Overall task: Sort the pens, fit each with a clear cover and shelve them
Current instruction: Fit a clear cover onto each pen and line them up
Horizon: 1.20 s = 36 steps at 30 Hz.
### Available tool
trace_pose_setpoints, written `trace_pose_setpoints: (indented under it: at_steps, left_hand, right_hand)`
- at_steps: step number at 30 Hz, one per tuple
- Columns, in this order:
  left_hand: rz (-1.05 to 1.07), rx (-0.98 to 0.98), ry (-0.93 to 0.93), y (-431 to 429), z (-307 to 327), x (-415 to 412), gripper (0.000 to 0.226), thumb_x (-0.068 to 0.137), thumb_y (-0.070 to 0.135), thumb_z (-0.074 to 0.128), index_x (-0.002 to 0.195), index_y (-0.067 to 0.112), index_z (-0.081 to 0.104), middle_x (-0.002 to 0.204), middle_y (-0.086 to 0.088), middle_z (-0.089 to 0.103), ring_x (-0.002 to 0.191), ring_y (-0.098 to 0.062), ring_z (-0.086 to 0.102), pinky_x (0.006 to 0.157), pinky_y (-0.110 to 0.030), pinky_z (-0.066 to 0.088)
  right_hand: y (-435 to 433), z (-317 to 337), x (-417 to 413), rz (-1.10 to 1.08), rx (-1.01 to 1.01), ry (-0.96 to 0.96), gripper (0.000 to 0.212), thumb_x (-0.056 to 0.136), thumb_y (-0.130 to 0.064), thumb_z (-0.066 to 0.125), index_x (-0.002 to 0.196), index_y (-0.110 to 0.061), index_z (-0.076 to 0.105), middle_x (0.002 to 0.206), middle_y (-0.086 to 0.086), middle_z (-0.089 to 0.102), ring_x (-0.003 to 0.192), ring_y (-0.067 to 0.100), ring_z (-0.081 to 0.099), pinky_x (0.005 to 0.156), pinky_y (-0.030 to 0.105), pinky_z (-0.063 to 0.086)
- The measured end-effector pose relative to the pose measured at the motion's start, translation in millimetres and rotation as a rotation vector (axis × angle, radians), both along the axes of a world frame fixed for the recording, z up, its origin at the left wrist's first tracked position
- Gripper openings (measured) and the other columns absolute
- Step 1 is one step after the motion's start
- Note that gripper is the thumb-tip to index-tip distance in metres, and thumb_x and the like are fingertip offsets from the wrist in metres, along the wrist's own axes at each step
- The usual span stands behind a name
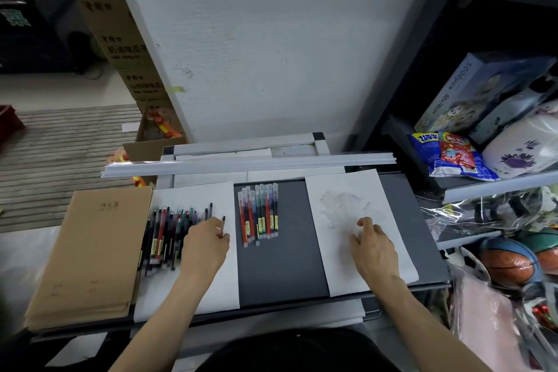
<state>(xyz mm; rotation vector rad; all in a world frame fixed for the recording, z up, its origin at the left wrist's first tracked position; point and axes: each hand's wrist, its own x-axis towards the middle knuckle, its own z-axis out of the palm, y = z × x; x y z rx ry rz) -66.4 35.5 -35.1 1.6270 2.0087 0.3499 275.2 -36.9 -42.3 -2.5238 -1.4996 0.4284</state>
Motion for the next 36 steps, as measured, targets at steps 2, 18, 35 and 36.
trace_pose_setpoints:
  at_steps: [2,18,35,36]
  left_hand:
    - [0.014,-0.001,0.042,0,0,-5,0.025,0.091,0.021,0.069,0.115,0.014,0.071,0.104,-0.006,0.076,0.082,-0.030,0.073,0.077,-0.039,0.060]
    - [-0.051,-0.034,0.145,-2,13,8,0.012,0.090,0.026,0.063,0.096,0.017,0.066,0.080,0.000,0.068,0.075,-0.026,0.065,0.062,-0.033,0.053]
    - [-0.247,-0.061,-0.629,-47,76,72,0.021,0.102,0.021,0.047,0.092,0.029,0.064,0.063,-0.001,0.048,0.055,-0.018,0.037,0.056,-0.038,0.032]
    - [-0.254,-0.064,-0.630,-47,77,73,0.022,0.102,0.020,0.048,0.092,0.030,0.064,0.063,-0.001,0.049,0.056,-0.018,0.038,0.056,-0.038,0.033]
  right_hand:
    - [3,1,0,0.015,-0.017,-0.013,0.032,0.104,-0.027,0.055,0.133,-0.015,0.050,0.115,0.009,0.064,0.097,0.033,0.065,0.067,0.035,0.041]
    - [3,20,-12,-0.158,0.139,0.488,0.037,0.095,-0.010,0.055,0.126,-0.026,0.066,0.081,0.004,0.069,0.072,0.018,0.067,0.064,0.024,0.050]
    - [13,91,-73,-0.436,0.263,1.730,0.020,0.099,-0.004,0.063,0.118,0.001,0.068,0.093,0.020,0.065,0.082,0.027,0.070,0.072,0.025,0.061]
    - [13,94,-74,-0.439,0.287,1.747,0.019,0.098,-0.003,0.064,0.117,0.001,0.067,0.094,0.020,0.067,0.086,0.030,0.072,0.075,0.026,0.062]
